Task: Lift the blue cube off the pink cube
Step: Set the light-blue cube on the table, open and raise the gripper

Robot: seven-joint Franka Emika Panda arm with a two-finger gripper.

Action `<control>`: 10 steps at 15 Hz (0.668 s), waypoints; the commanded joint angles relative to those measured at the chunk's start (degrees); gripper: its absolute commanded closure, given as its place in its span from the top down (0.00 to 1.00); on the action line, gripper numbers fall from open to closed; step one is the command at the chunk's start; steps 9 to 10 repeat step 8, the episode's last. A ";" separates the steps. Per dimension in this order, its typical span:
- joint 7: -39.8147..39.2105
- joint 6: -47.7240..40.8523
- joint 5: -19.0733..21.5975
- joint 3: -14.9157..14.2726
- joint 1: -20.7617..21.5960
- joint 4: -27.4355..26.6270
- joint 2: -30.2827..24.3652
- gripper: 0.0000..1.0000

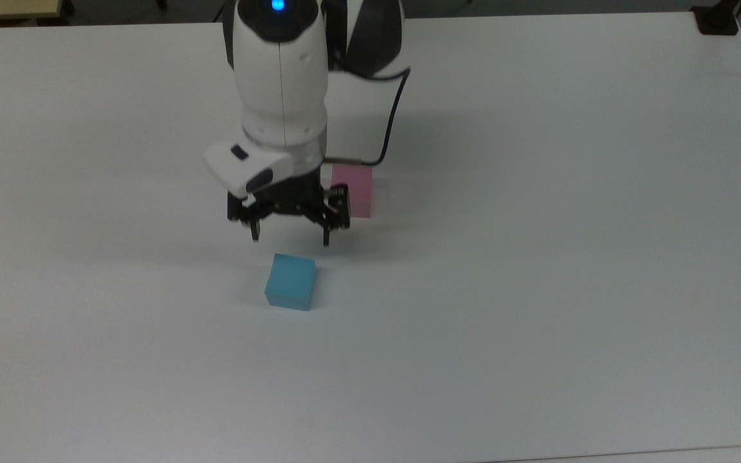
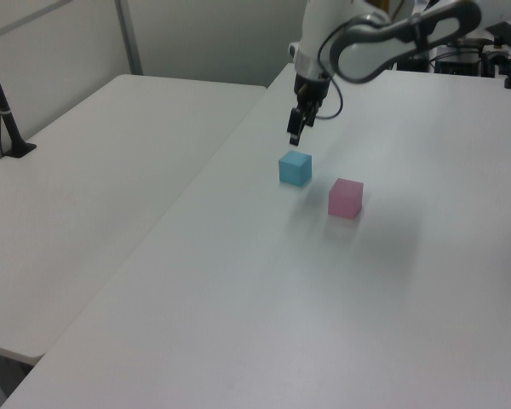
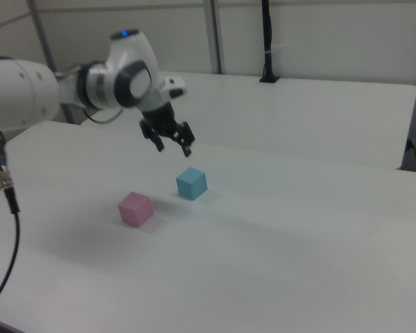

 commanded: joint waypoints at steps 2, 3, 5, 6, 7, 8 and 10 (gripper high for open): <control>1.23 -21.47 2.09 -0.16 0.53 -2.85 -14.00 1.00; 1.23 -23.25 2.79 -0.33 0.35 -4.16 -16.28 1.00; 1.23 -23.62 3.41 -0.42 0.00 -5.67 -18.23 1.00; 1.23 -23.79 3.41 -0.42 0.00 -5.67 -18.15 1.00; 1.23 -23.88 3.41 -0.42 -0.09 -5.58 -18.24 1.00; 1.23 -24.32 3.41 -0.42 -0.09 -5.58 -18.24 1.00; 1.23 -24.32 3.41 -0.42 -0.09 -5.58 -18.24 1.00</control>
